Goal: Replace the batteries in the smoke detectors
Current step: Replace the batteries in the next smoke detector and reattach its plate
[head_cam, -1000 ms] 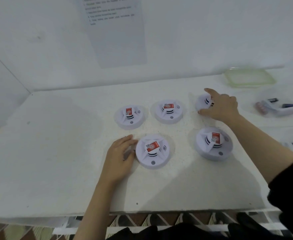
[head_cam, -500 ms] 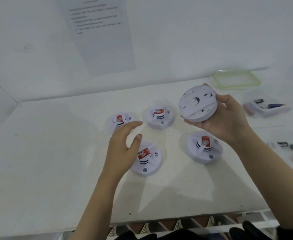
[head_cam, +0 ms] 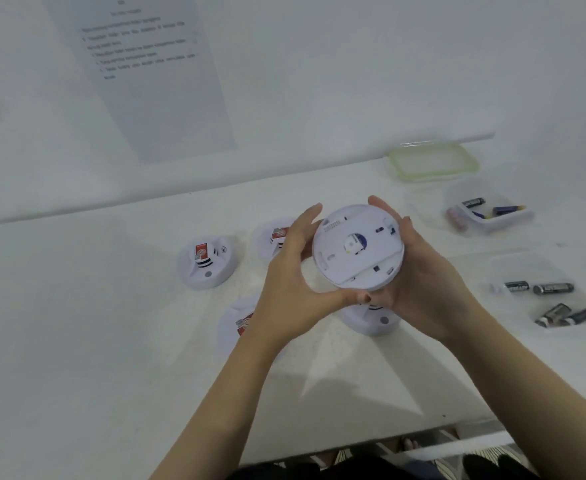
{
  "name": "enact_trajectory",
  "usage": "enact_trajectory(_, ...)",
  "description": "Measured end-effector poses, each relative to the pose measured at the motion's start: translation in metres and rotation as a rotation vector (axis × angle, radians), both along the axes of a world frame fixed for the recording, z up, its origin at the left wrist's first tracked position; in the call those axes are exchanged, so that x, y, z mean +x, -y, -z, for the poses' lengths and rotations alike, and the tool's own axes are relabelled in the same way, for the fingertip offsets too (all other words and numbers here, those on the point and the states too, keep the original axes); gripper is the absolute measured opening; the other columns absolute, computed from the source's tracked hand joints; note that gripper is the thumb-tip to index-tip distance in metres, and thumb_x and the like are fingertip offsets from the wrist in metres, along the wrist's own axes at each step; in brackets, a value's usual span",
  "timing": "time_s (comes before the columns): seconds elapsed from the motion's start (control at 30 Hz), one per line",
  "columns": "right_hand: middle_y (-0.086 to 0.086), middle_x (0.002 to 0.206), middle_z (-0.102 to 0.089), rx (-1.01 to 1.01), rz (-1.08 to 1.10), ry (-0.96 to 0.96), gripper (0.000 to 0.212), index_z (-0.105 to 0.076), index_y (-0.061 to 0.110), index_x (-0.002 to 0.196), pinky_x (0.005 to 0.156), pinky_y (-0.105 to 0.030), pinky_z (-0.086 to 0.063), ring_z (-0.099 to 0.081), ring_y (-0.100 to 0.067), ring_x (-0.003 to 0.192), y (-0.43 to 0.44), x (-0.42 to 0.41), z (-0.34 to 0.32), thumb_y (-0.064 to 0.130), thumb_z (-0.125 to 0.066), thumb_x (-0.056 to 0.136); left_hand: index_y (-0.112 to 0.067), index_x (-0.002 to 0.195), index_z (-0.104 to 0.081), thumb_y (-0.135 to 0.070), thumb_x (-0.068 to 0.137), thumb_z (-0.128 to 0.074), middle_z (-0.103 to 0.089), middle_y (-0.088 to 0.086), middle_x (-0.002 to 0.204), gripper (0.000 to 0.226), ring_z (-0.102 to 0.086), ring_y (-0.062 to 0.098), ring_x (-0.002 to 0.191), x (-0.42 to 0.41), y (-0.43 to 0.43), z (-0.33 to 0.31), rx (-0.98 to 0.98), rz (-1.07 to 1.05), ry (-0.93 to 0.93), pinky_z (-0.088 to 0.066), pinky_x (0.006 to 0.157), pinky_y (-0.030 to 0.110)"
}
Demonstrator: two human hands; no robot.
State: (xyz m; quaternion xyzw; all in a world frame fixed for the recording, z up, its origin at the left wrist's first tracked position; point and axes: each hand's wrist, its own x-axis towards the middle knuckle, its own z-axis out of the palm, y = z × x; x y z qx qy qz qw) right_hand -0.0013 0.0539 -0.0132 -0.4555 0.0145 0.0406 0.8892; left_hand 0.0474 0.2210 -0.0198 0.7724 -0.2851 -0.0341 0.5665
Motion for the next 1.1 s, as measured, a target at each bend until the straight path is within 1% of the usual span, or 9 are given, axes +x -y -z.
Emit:
enact_trajectory(0.03, 0.001, 0.130, -0.060, -0.082, 0.028, -0.002, 0.046, -0.044, 0.037, 0.135, 0.063, -0.037, -0.057, -0.064, -0.027, 0.109, 0.005, -0.002, -0.001, 0.048, -0.041, 0.090, -0.035, 0.141, -0.032, -0.036, 0.051, -0.092, -0.053, -0.022, 0.129, 0.109, -0.049, -0.003, 0.121, 0.001, 0.001, 0.000, -0.012, 0.000, -0.001, -0.041, 0.096, 0.010)
enact_trajectory(0.1, 0.005, 0.129, -0.060, -0.256, 0.061, 0.030, 0.036, -0.045, 0.038, 0.134, 0.064, -0.036, -0.057, -0.063, -0.025, 0.110, 0.018, -0.004, 0.003, 0.041, -0.036, 0.099, -0.033, 0.142, -0.034, -0.041, 0.050, -0.089, -0.054, -0.016, 0.134, 0.107, -0.049, 0.002, 0.125, 0.003, 0.004, 0.002, -0.026, 0.007, -0.012, -0.043, 0.099, 0.015)
enact_trajectory(0.3, 0.005, 0.124, -0.062, -0.373, 0.023, 0.049, 0.051, -0.059, 0.041, 0.120, 0.067, -0.034, -0.055, -0.065, -0.024, 0.100, 0.052, -0.009, 0.001, 0.018, -0.039, 0.080, -0.020, 0.138, -0.044, -0.015, 0.058, -0.089, -0.057, -0.013, 0.133, 0.092, -0.051, 0.002, 0.126, 0.002, 0.025, 0.004, -0.054, 0.086, -0.124, -0.043, 0.098, 0.015)
enact_trajectory(0.37, 0.007, 0.125, -0.061, -0.397, 0.013, 0.056, 0.052, -0.060, 0.038, 0.121, 0.069, -0.035, -0.055, -0.064, -0.023, 0.105, 0.060, -0.012, 0.000, 0.016, -0.040, 0.078, -0.020, 0.142, -0.040, -0.021, 0.062, -0.087, -0.054, -0.013, 0.136, 0.093, -0.049, 0.003, 0.128, 0.000, 0.034, 0.005, -0.041, 0.121, -0.159, -0.042, 0.098, 0.016)
enact_trajectory(0.5, 0.007, 0.126, -0.059, -0.489, -0.043, 0.109, 0.056, -0.054, 0.032, 0.129, 0.074, -0.031, -0.055, -0.062, -0.017, 0.109, 0.075, -0.019, -0.001, 0.009, -0.062, 0.078, -0.029, 0.145, -0.030, -0.013, 0.061, -0.090, -0.050, -0.025, 0.133, 0.105, -0.048, -0.001, 0.127, -0.008, 0.058, 0.005, 0.028, 0.159, -0.172, -0.047, 0.097, 0.020)
enact_trajectory(0.6, 0.009, 0.124, -0.061, -0.536, -0.084, 0.122, 0.066, -0.054, 0.028, 0.128, 0.079, -0.028, -0.055, -0.061, -0.012, 0.111, 0.087, -0.021, -0.004, 0.003, -0.073, 0.070, -0.043, 0.140, -0.028, -0.017, 0.052, -0.093, -0.052, -0.025, 0.128, 0.112, -0.054, 0.006, 0.122, -0.012, 0.076, 0.007, 0.035, 0.143, -0.179, -0.056, 0.085, 0.036)
enact_trajectory(0.7, 0.009, 0.124, -0.060, -0.595, -0.120, 0.134, 0.064, -0.058, 0.027, 0.125, 0.083, -0.030, -0.055, -0.060, -0.013, 0.113, 0.098, -0.018, -0.007, 0.002, -0.075, 0.069, -0.045, 0.133, -0.038, -0.018, 0.050, -0.093, -0.058, -0.019, 0.122, 0.103, -0.061, 0.012, 0.113, -0.013, 0.086, 0.007, 0.042, 0.090, -0.150, -0.055, 0.068, 0.031)
enact_trajectory(0.87, 0.011, 0.120, -0.062, -0.649, -0.194, 0.138, 0.061, -0.061, 0.023, 0.120, 0.078, -0.026, -0.054, -0.061, -0.012, 0.108, 0.113, -0.013, -0.010, -0.006, -0.077, 0.069, -0.038, 0.124, -0.053, 0.002, 0.048, -0.092, -0.064, -0.013, 0.116, 0.094, -0.062, 0.011, 0.111, -0.014, 0.093, 0.004, 0.019, 0.055, -0.116, -0.057, 0.081, 0.029)
enact_trajectory(1.1, 0.012, 0.120, -0.060, -0.724, -0.373, 0.147, 0.064, -0.059, 0.026, 0.124, 0.080, -0.028, -0.054, -0.061, -0.012, 0.109, 0.128, -0.002, -0.018, 0.002, -0.079, 0.068, -0.028, 0.128, -0.053, 0.003, 0.047, -0.093, -0.064, -0.013, 0.118, 0.095, -0.060, 0.009, 0.113, -0.014, 0.093, 0.002, 0.017, 0.081, -0.099, -0.052, 0.083, 0.019)
